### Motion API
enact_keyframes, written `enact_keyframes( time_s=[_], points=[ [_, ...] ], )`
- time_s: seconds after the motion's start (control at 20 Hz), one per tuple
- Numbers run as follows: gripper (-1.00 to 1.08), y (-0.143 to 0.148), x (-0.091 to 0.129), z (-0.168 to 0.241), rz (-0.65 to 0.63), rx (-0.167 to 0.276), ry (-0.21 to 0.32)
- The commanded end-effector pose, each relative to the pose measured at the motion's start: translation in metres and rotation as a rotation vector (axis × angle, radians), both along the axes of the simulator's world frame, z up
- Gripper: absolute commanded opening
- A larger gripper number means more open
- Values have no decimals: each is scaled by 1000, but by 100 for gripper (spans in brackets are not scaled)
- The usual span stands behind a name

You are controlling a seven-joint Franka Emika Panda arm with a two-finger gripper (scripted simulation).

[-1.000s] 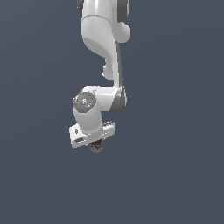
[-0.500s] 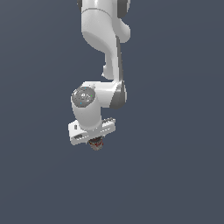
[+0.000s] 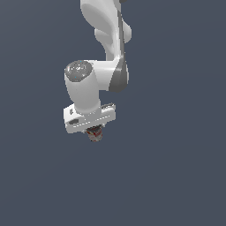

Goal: Pick up the object and move it to a goal position.

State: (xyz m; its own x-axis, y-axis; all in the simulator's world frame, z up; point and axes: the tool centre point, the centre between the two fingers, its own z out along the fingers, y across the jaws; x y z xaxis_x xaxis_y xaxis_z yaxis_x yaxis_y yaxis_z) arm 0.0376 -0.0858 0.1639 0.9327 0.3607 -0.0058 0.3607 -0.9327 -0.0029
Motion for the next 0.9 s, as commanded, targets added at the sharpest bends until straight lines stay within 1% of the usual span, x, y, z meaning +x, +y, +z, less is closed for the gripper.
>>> enact_keyframes(
  time_s=[0.0,0.45,0.65,0.85],
  points=[
    [-100,-1,-7,29,0,-1,-6],
    [-100,-6,-30,111,0,0,-6],
    [-100,-7,-36,134,0,0,-6],
    [-100,-8,-38,146,0,0,-6]
  ],
)
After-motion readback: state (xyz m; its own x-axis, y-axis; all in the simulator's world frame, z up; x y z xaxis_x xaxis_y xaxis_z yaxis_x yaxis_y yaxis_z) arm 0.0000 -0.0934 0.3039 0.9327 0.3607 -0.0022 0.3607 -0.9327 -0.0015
